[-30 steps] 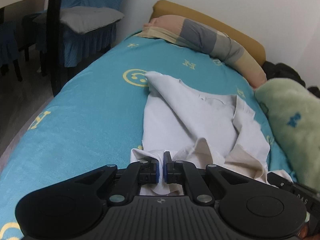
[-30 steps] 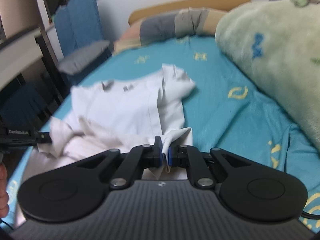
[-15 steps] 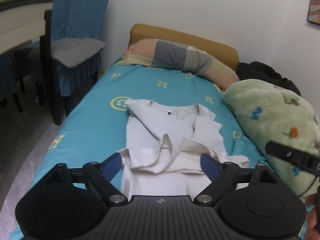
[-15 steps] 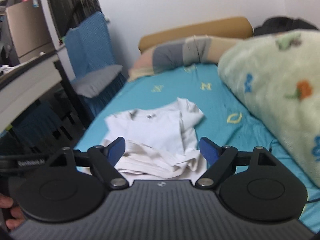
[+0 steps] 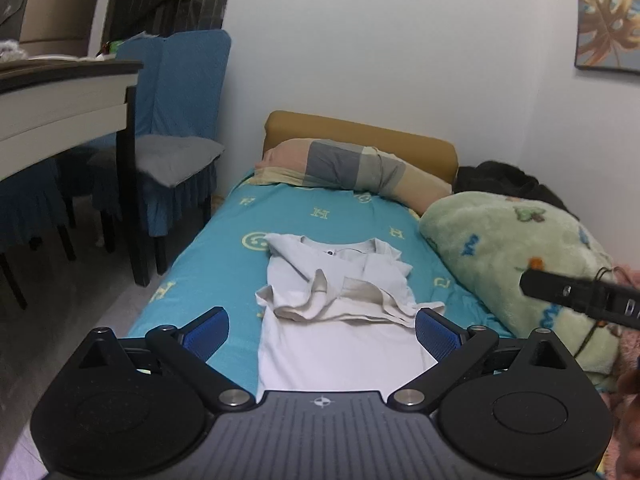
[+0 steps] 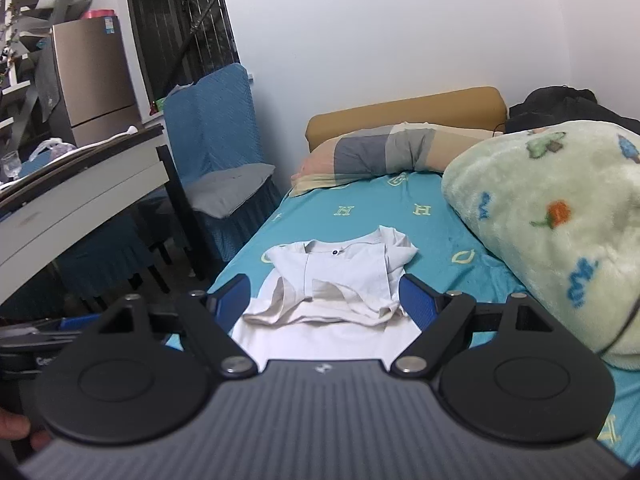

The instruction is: Fold clothes

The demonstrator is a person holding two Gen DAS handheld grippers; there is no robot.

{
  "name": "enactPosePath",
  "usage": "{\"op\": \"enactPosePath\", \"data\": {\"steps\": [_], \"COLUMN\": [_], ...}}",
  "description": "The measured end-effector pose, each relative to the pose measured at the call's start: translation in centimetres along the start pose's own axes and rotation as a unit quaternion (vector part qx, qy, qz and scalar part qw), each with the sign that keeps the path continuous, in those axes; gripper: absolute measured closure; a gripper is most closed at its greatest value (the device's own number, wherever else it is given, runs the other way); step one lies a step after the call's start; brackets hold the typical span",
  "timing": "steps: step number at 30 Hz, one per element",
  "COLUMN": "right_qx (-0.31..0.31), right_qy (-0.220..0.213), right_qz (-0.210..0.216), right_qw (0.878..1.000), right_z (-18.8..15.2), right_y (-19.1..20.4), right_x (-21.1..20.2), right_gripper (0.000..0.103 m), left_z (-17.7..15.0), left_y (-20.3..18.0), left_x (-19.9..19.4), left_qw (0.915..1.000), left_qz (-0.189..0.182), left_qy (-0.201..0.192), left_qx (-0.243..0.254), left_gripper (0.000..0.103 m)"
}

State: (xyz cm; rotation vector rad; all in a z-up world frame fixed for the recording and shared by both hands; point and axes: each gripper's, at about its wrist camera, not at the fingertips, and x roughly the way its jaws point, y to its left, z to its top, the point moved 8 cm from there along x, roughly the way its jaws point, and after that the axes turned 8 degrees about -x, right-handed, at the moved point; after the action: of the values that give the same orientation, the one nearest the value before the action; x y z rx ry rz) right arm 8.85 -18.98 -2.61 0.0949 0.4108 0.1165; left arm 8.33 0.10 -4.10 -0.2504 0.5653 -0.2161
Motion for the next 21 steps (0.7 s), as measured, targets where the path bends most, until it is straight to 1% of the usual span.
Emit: {"op": "enactPosePath", "data": {"steps": [2, 6, 11, 13, 15, 16, 17, 18, 19, 21], "right_qx": [-0.002, -0.004, -0.023, -0.02, 0.003, 0.026, 0.052, 0.077, 0.105, 0.168], "right_qy": [-0.003, -0.008, -0.018, -0.02, -0.01, 0.002, 0.015, 0.028, 0.043, 0.077], "right_qz": [-0.001, -0.002, -0.006, -0.002, -0.001, 0.005, 0.011, 0.017, 0.029, 0.06], "right_qw": [1.0, 1.0, 1.0, 1.0, 1.0, 1.0, 0.998, 0.997, 0.993, 0.981], "right_z": [-0.8, -2.7, -3.7, -3.8, -4.4, -4.9, -5.5, -6.0, -6.7, -8.5], "right_y": [0.1, -0.3, -0.4, -0.6, -1.1, -1.5, -1.9, -2.3, -2.6, -3.0], "right_x": [-0.7, -1.2, -1.5, -1.3, -0.7, -0.3, 0.1, 0.5, 1.0, 2.1], "right_gripper": [0.02, 0.02, 0.02, 0.02, 0.02, 0.02, 0.02, 0.02, 0.02, 0.02], "left_z": [-0.7, -2.1, -2.4, -2.7, -3.4, -3.9, -4.6, -5.3, -6.0, -7.6], "left_y": [0.2, 1.1, 1.5, 1.7, 1.9, 2.0, 2.4, 2.7, 3.0, 4.1], "left_x": [-0.7, -1.1, -0.2, 0.5, 1.3, 1.9, 2.6, 3.3, 4.0, 5.5], "left_qw": [0.9999, 0.9991, 0.9971, 0.9958, 0.9927, 0.9894, 0.9827, 0.9737, 0.9628, 0.94], "left_qz": [0.004, 0.005, -0.003, -0.007, -0.016, -0.026, -0.042, -0.058, -0.074, -0.081], "left_qy": [-0.001, 0.012, 0.03, 0.043, 0.069, 0.086, 0.111, 0.136, 0.162, 0.203], "left_qx": [-0.012, -0.041, -0.07, -0.081, -0.098, -0.114, -0.142, -0.173, -0.203, -0.262], "left_gripper": [0.002, 0.002, 0.002, 0.002, 0.002, 0.002, 0.003, 0.003, 0.005, 0.006]}}
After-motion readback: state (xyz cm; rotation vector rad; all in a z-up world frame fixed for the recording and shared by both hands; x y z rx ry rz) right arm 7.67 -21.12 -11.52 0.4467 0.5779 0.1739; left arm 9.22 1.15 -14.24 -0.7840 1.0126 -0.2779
